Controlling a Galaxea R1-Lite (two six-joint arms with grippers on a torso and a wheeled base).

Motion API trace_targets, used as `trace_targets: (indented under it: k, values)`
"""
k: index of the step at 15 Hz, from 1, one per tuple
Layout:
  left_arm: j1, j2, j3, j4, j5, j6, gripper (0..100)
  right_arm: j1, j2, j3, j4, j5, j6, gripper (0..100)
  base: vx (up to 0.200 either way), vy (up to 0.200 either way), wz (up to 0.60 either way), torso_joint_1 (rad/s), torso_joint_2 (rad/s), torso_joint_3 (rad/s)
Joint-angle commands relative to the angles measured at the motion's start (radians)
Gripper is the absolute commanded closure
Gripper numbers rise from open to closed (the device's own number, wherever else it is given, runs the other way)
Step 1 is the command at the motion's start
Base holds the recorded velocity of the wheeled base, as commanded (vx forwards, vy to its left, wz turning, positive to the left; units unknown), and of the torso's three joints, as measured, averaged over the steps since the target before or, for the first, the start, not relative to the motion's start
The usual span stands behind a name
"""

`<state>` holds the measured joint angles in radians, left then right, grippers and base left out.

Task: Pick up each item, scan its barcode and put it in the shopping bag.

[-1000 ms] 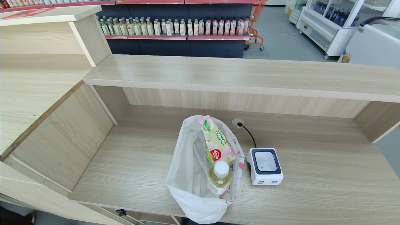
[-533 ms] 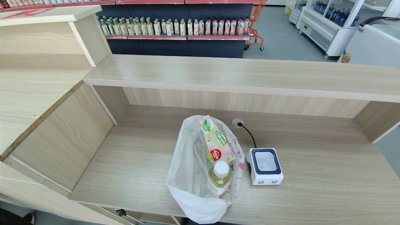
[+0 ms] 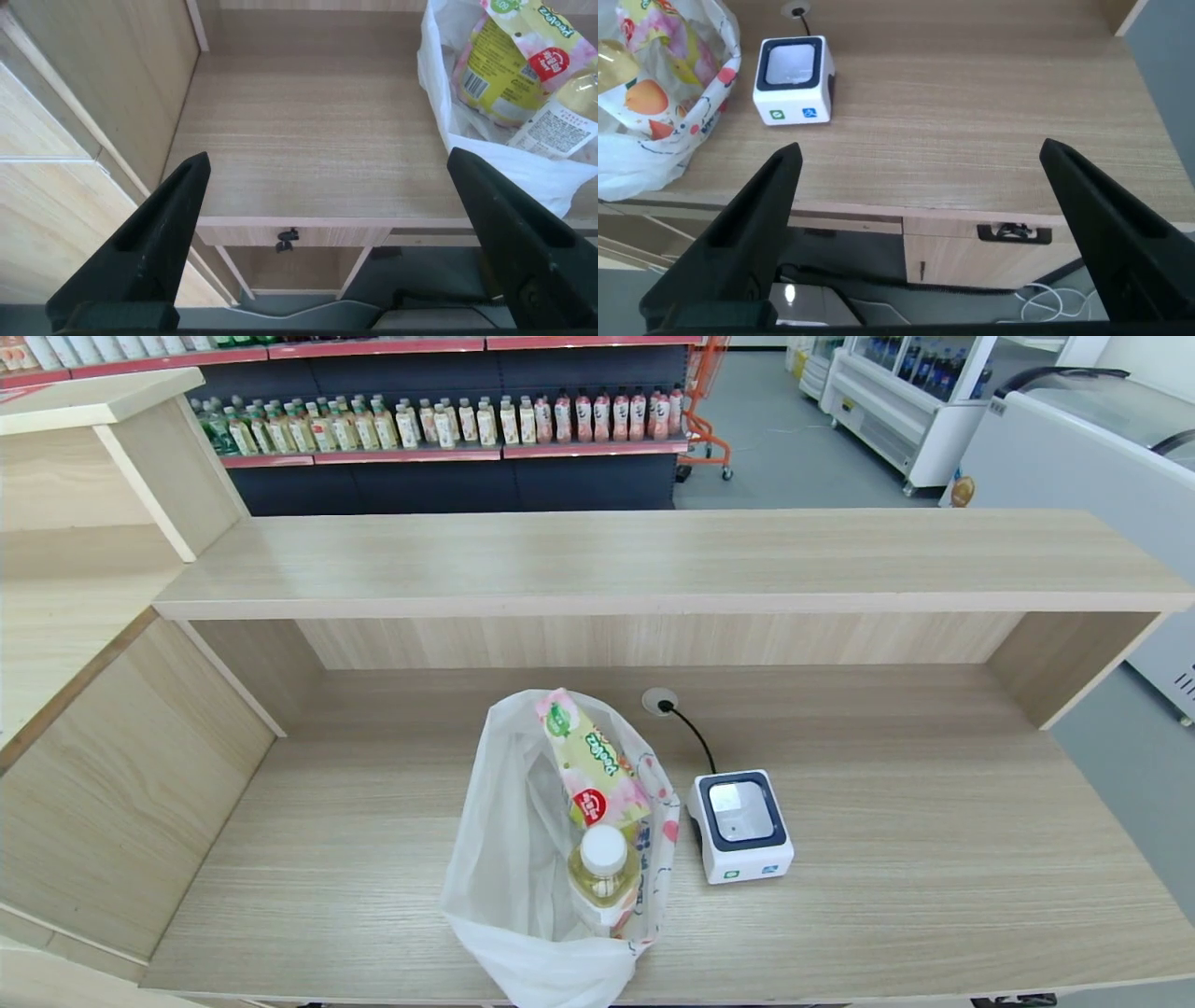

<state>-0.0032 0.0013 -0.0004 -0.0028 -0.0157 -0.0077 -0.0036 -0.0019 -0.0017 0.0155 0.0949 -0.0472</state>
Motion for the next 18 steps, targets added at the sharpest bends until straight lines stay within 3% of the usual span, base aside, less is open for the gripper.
trace_targets:
  k: [1, 18]
  values:
    - [0.0, 0.0, 0.0, 0.0, 0.0, 0.0, 0, 0.001, 0.002, 0.0, 0.0, 0.0, -0.002, 0, 0.0, 0.0, 0.0, 0.0, 0.0, 0.0]
    - [0.0, 0.0, 0.0, 0.0, -0.001, 0.0, 0, 0.001, 0.002, 0.0, 0.0, 0.0, -0.002, 0, -0.012, 0.0, 0.0, 0.0, 0.0, 0.0]
